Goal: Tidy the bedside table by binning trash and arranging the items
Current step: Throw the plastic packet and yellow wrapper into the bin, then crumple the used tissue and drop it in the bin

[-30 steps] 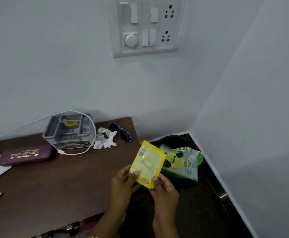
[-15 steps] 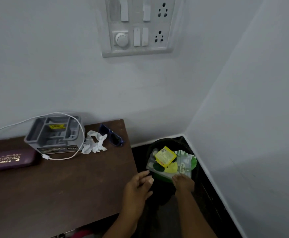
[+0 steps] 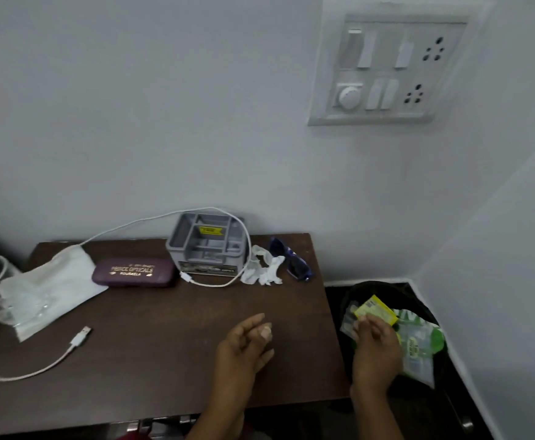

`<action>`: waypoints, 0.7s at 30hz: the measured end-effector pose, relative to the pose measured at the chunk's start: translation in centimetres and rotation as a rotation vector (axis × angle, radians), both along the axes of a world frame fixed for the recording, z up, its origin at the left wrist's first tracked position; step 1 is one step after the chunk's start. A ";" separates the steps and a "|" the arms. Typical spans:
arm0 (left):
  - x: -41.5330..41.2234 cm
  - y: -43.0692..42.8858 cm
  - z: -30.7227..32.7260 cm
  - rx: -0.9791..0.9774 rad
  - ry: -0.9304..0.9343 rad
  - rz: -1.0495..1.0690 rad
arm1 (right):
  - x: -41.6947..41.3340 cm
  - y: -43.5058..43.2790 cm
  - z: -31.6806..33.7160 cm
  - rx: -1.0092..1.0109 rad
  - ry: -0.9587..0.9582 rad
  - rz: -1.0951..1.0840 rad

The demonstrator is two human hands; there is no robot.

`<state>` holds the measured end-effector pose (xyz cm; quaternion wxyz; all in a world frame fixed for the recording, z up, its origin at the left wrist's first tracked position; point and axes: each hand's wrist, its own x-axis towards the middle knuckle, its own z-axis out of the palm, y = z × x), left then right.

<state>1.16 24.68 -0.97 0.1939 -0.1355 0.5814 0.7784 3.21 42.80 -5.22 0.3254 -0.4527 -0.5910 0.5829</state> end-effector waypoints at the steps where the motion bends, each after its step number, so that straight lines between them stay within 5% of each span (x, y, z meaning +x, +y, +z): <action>1: -0.2 -1.0 -0.2 0.002 0.002 0.033 | -0.8 -1.2 0.8 0.173 -0.030 0.064; 4: -0.6 -3.6 -0.7 0.015 -0.010 0.109 | -3.9 -4.5 2.2 0.507 -0.083 0.383; 8: -0.8 -5.2 -0.9 0.049 -0.009 0.159 | -8.7 -7.6 1.8 0.619 -0.259 0.816; 14: -0.9 -5.4 -1.1 0.090 -0.032 0.163 | -11.5 -9.3 0.8 0.859 -0.469 0.839; 21: -1.1 -4.6 -1.0 0.115 -0.048 0.139 | -7.6 -9.2 1.5 0.771 -0.279 0.796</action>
